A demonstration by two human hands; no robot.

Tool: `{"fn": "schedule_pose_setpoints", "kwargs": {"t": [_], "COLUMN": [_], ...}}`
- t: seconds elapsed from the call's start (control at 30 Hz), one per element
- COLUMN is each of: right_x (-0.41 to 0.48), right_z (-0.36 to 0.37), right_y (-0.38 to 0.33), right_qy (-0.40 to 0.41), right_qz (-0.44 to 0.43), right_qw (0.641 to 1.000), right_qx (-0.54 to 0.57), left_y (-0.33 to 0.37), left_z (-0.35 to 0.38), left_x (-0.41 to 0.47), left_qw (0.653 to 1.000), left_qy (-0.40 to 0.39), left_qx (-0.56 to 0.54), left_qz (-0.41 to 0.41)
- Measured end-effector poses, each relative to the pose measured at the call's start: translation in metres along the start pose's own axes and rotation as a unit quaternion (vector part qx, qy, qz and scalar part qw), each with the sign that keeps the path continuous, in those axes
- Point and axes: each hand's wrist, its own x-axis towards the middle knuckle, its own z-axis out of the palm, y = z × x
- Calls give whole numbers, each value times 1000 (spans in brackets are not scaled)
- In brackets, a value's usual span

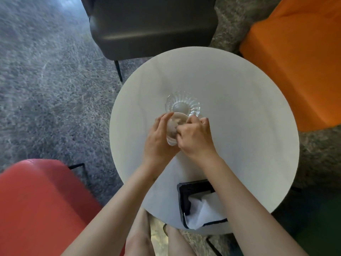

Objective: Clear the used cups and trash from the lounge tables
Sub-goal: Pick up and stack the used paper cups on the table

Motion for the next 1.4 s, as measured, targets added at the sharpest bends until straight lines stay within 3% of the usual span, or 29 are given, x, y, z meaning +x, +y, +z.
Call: {"fn": "schedule_pose_setpoints", "kwargs": {"t": [0.07, 0.17, 0.33, 0.47, 0.53, 0.93, 1.07, 1.4], "right_x": [1, 5, -7, -8, -8, -69, -102, -184], "right_z": [3, 0, -12, -5, 2, -30, -36, -34], "right_y": [1, 1, -3, 1, 5, 21, 29, 20], "right_qy": [-66, -96, 125, -3, -30, 58, 29, -18], "right_qz": [-6, -26, -22, -35, -41, -51, -37, 30], "right_qw": [998, 995, 991, 998, 998, 988, 993, 996], "right_qx": [-11, -19, 53, 52, 37, 132, 111, 85], "left_y": [-4, -6, -6, -10, -12, 1, 9, 53], "left_z": [1, 2, 4, 6, 7, 10, 5, 12], "left_x": [1, 3, 5, 3, 3, -43, -66, -91], "left_qw": [1000, 1000, 1000, 1000, 1000, 999, 997, 997], "left_qy": [0, 0, 6, -5, -11, 49, 80, 54], "left_qx": [9, 9, 12, 1, -11, 2, 4, 10], "left_qz": [12, 14, 21, 8, 2, -11, -19, 52]}}
